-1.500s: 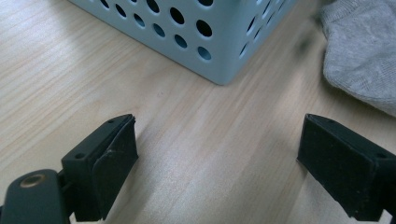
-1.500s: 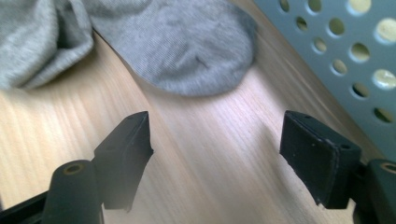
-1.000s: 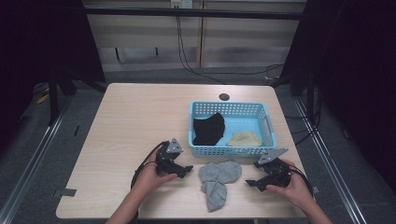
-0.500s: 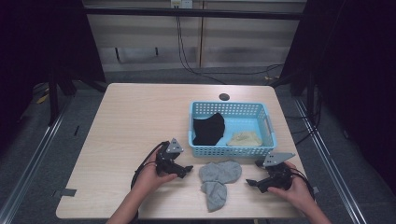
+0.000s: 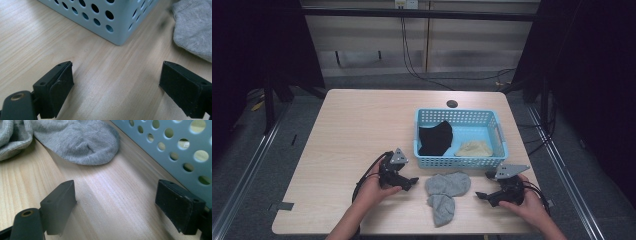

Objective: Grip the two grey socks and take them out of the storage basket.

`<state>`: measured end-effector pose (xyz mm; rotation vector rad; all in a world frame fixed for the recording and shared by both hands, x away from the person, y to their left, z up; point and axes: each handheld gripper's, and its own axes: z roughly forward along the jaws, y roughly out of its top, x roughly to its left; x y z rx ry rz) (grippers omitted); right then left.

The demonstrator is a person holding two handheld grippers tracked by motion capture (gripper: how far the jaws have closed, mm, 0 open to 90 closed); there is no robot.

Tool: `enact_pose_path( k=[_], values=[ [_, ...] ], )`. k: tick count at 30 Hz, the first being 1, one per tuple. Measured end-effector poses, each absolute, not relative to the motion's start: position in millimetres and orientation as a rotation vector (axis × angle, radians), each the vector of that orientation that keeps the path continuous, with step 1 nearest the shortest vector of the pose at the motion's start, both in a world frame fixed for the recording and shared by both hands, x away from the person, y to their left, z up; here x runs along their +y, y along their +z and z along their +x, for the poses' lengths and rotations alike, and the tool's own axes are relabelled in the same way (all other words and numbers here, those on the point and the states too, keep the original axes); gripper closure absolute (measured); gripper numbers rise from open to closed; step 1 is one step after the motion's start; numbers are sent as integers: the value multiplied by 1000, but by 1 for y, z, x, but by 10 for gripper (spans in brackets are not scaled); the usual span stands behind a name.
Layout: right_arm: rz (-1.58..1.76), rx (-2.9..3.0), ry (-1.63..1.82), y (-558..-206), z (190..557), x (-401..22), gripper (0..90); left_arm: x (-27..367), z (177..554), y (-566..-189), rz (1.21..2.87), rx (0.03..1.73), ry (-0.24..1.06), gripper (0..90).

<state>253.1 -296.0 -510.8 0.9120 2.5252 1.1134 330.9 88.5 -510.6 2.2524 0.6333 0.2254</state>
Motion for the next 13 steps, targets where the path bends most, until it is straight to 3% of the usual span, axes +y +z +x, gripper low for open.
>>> enact_pose_path(
  k=[13],
  values=[
    [914,2524,1111,-511,253,-296,157,89,331,-510,2265,625,229,111]
  ],
)
